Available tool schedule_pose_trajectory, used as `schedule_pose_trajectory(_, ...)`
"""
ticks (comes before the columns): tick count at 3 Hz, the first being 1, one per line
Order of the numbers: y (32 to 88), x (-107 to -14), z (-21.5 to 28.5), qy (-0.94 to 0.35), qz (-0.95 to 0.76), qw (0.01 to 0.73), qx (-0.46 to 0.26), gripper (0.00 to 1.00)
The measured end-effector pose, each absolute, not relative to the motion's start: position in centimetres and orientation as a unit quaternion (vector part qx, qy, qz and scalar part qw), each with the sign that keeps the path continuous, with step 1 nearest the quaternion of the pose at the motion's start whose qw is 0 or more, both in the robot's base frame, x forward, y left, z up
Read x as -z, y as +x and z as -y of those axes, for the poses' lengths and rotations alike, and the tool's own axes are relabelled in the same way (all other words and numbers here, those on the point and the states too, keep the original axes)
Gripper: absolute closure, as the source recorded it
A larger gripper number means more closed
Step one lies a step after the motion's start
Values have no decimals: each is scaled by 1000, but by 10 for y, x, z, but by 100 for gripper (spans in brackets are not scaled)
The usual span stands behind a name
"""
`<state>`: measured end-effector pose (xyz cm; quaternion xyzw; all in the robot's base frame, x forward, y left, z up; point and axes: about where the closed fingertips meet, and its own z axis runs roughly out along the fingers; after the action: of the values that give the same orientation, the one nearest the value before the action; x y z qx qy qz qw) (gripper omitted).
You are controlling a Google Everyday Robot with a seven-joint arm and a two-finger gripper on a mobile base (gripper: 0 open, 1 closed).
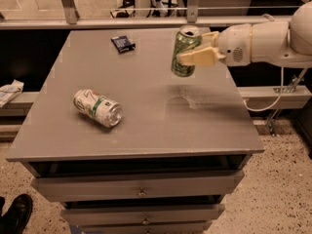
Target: Move green can near 7up can
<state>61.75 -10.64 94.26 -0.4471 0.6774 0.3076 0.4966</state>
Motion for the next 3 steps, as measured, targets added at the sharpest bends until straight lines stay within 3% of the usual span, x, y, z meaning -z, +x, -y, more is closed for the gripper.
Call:
schedule_pose_trajectory(1,581,-940,54,-497,-640,499,-309,100)
schedule_pose_trajectory(3,538,-920,-4,-554,-605,473,-321,100)
